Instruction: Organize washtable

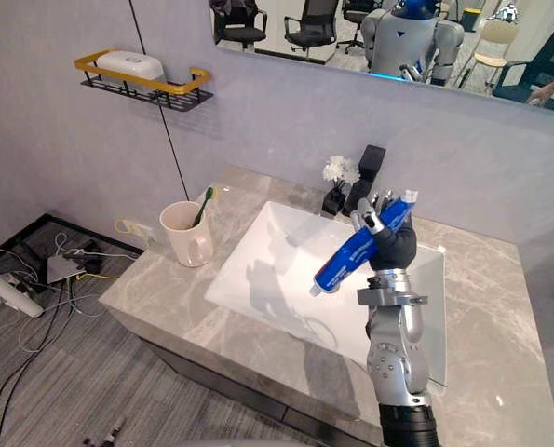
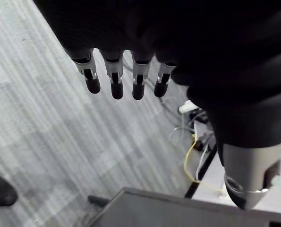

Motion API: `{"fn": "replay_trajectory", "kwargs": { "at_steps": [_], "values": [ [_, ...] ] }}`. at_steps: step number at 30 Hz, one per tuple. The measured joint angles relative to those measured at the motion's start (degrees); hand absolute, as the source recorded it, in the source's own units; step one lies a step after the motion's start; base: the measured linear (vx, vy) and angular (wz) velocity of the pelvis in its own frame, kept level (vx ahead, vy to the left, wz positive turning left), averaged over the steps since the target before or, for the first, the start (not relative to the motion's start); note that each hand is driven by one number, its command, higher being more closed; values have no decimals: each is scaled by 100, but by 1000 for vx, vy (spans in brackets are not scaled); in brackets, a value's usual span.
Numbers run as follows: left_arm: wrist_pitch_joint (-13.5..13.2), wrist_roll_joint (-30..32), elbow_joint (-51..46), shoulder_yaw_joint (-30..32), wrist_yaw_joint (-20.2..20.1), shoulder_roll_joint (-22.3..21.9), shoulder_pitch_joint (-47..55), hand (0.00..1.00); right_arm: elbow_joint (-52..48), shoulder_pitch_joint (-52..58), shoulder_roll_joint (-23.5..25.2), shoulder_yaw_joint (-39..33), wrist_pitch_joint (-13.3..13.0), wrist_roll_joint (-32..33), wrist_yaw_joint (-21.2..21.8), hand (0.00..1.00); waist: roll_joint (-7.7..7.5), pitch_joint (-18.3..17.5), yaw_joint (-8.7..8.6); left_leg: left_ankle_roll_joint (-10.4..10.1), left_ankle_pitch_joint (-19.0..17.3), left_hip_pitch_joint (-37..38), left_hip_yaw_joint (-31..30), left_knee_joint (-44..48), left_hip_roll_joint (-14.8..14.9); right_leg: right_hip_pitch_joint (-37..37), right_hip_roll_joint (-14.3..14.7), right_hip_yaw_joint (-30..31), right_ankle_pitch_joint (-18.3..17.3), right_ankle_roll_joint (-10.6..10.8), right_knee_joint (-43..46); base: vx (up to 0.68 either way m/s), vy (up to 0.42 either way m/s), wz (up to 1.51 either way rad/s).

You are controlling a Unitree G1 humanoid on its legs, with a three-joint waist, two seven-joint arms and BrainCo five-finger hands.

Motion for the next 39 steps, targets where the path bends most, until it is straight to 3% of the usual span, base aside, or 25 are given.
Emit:
{"fn": "replay_trajectory", "kwargs": {
  "at_steps": [5,11,23,26,30,39],
  "values": [
    [2,123,397,-749,-271,320,-74,0,0,-1,-1,5,-40,-85,-101,100,-21,7,2,-12,8,-14,-57,32,2,15,3,15,0,0,0,-42,1,2],
    [2,284,583,-1207,-387,556,-184,0,-1,-147,3,205,-206,-386,-257,100,-58,32,7,-17,9,-22,-80,37,16,21,16,16,-5,-7,-1,-26,1,1],
    [-22,388,584,-1683,-347,762,-265,0,-36,-1302,309,930,-560,-1257,-714,100,-131,111,56,-18,11,-51,-116,-10,8,-7,11,-19,-53,36,0,5,9,2],
    [-47,499,581,-1888,-336,826,-339,0,-25,-1693,328,1095,-641,-1508,-843,100,-114,151,179,-18,11,-90,-164,-7,10,-16,14,-91,-54,37,1,28,12,11],
    [-155,550,569,-2048,-265,888,-365,0,101,-2256,336,1316,-654,-1790,-1052,100,-133,257,219,-18,11,-135,-255,2,14,-8,20,-166,-55,36,1,-5,4,13],
    [-247,569,555,-2395,-254,1052,-424,0,1097,-3514,333,1522,-656,-2296,-1341,100,-195,333,501,-20,10,-277,-439,91,10,-4,21,-341,-80,30,2,-31,-4,11]
  ]
}}
